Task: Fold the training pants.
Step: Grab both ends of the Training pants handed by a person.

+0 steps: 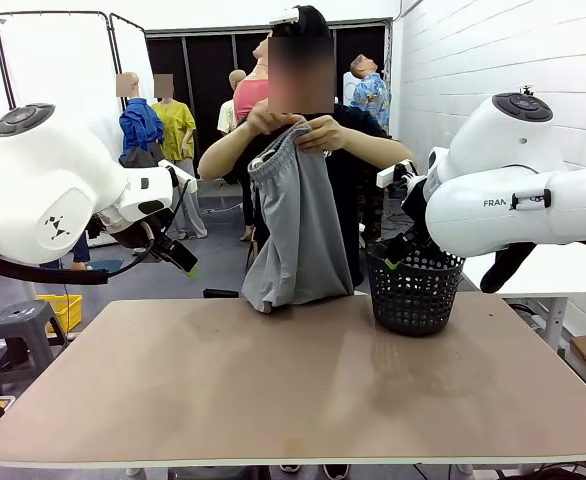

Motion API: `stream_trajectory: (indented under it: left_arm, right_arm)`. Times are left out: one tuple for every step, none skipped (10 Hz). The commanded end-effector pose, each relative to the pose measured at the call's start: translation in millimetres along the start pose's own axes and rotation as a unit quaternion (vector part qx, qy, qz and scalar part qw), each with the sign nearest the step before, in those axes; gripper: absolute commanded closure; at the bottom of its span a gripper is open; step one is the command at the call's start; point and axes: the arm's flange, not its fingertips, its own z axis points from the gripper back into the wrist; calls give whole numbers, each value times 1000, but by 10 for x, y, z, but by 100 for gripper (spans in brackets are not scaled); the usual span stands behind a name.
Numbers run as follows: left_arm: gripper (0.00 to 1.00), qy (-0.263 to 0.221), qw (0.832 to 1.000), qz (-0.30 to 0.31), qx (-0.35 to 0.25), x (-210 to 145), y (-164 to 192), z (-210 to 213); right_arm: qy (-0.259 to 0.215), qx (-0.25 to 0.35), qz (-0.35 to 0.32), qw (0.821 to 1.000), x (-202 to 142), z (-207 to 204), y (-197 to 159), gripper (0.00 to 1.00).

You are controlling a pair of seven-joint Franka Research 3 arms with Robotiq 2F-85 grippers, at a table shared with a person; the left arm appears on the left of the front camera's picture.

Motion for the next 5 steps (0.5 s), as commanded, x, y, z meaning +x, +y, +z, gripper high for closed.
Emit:
stream_trajectory:
  left_arm:
    - [0, -5, 1000, -7, 2, 6, 12, -19]
    - [0, -5, 1000, -7, 2, 6, 12, -19]
    - [0, -5, 1000, -7, 2, 6, 12, -19]
    - [0, -5, 1000, -7, 2, 6, 12, -19]
    - [0, -5, 1000, -7, 2, 6, 12, -19]
  right_arm:
    - [-4, 0, -1, 1000, 13, -36, -2, 0]
    - [-4, 0, -1, 1000, 13, -36, -2, 0]
    - [-4, 0, -1, 1000, 13, -36, -2, 0]
    - [-4, 0, -1, 1000, 13, -36, -2, 0]
    - [-4, 0, -1, 1000, 13, -36, -2, 0]
